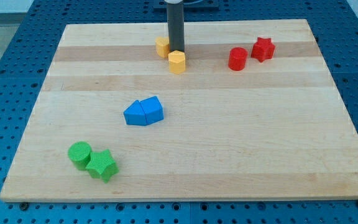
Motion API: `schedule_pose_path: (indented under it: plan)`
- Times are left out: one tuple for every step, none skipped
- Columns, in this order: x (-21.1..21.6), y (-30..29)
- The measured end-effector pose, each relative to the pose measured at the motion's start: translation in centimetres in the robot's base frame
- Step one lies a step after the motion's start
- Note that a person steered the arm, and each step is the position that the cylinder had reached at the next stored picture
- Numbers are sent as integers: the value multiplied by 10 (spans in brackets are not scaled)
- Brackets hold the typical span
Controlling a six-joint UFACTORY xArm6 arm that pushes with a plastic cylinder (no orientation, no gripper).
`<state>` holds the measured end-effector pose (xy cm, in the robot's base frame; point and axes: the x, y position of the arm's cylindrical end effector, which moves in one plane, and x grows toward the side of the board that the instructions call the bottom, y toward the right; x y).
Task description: Point your arm at yellow hexagon
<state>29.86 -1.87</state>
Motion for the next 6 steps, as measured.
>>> schedule_pose_path:
  plan:
    - [-10,37]
    - [-34,87]
    - [-44,152]
    - [-42,201]
    - [-42,201]
    - [-13,193]
